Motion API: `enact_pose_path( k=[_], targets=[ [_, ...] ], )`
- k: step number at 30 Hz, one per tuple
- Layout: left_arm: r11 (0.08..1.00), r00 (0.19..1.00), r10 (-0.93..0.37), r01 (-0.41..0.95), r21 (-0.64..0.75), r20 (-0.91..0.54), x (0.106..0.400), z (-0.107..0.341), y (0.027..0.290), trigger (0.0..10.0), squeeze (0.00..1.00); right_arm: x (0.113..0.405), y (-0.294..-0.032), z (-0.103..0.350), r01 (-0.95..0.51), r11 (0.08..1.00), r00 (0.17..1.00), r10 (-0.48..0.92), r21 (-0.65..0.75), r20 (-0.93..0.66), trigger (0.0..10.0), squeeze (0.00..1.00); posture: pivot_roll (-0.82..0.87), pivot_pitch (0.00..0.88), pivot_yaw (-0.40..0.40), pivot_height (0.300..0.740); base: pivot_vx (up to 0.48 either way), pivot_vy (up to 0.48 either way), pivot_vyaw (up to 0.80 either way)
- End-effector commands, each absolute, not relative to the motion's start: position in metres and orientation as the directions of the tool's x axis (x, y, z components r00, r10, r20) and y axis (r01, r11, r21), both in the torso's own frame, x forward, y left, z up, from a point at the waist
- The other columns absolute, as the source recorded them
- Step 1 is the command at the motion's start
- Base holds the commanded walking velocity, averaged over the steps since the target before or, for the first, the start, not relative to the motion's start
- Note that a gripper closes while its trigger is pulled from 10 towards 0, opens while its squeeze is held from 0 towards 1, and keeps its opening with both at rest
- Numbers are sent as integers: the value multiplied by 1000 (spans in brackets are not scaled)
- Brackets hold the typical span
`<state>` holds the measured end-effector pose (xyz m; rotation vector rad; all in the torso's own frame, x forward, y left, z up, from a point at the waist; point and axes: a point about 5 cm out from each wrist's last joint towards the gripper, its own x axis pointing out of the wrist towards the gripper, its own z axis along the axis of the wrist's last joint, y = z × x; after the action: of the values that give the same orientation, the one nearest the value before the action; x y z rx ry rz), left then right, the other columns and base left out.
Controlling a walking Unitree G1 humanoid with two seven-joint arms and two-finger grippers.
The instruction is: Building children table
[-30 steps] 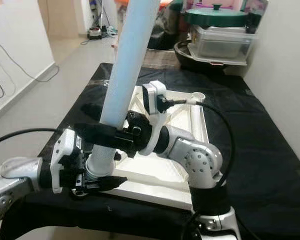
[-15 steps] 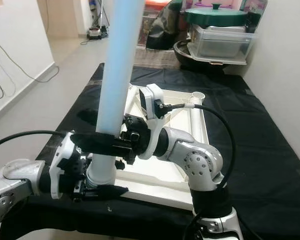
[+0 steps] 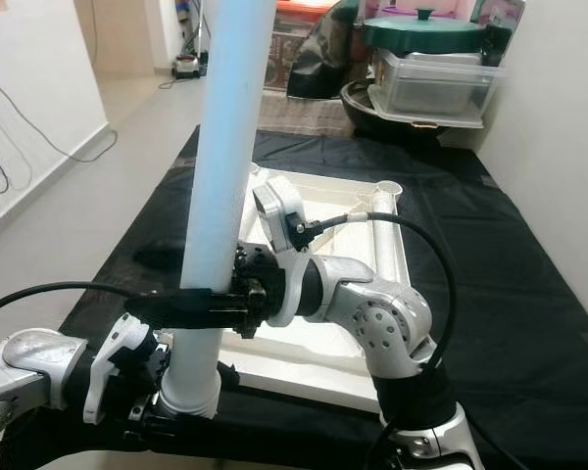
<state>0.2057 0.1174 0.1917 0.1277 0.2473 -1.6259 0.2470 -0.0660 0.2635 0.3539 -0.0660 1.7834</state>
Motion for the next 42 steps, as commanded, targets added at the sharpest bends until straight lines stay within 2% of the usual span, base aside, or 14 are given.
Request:
enact_pose_path(
  k=[1,11,12,13,14,15,19,24,30,33,37,39,40,42],
  targets=[
    [-114,-129,-960,991,-72,-250,199,194,117,0,0,246,-69,264,-956,-248,-204,944,155,259,0,0,71,0,-57,740,0,0,0],
    [-110,-124,-959,991,-72,-256,201,194,119,0,0,244,-71,263,-950,-266,-220,942,163,254,0,0,68,0,-58,740,0,0,0],
    [-68,-72,-967,997,-25,-243,207,192,117,0,0,243,-70,262,-945,-269,-213,938,186,273,0,0,63,0,-55,740,0,0,0],
    [-42,-41,-970,999,-2,-238,210,192,117,0,255,243,-70,261,-943,-270,-211,937,194,278,0,0,63,0,-55,740,0,0,0],
    [-17,-13,-972,1000,13,-235,213,192,117,4000,769,242,-70,260,-942,-271,-210,937,200,280,0,0,63,0,-55,740,0,0,0],
    [9,13,-972,1000,18,-236,217,191,118,10000,1000,241,-69,259,-940,-273,-210,936,205,281,0,0,62,0,-55,740,0,0,0],
    [35,37,-975,999,15,-218,220,192,118,10000,1000,240,-69,258,-938,-274,-210,936,212,283,0,0,62,0,-55,740,0,0,0],
    [167,166,-986,985,-36,-35,234,217,134,10000,1000,246,-75,256,-954,-211,-143,945,212,293,0,0,56,0,-55,740,0,0,0],
    [138,149,-986,981,-137,72,212,229,152,10000,1000,275,-107,254,-984,27,71,966,176,250,0,0,70,0,-64,740,0,0,0],
    [139,151,-985,979,-147,77,209,229,155,10000,1000,280,-112,252,-984,70,109,966,167,234,0,0,70,0,-64,740,0,0,0],
    [185,214,-964,966,-181,157,199,234,167,10000,1000,303,-140,257,-946,286,316,919,152,237,0,0,81,0,-73,740,0,0,0],
    [281,313,-934,942,-183,175,201,235,173,10000,0,318,-154,260,-889,435,458,856,144,240,0,0,82,0,-75,740,0,0,0],
    [384,414,-893,906,-181,177,208,232,179,10000,0,330,-161,261,-818,549,575,779,171,250,0,0,83,0,-77,740,0,0,0],
    [450,480,-859,874,-184,177,213,230,183,10000,0,337,-165,260,-762,619,648,718,193,255,0,0,80,0,-76,740,0,0,0]
  ],
)
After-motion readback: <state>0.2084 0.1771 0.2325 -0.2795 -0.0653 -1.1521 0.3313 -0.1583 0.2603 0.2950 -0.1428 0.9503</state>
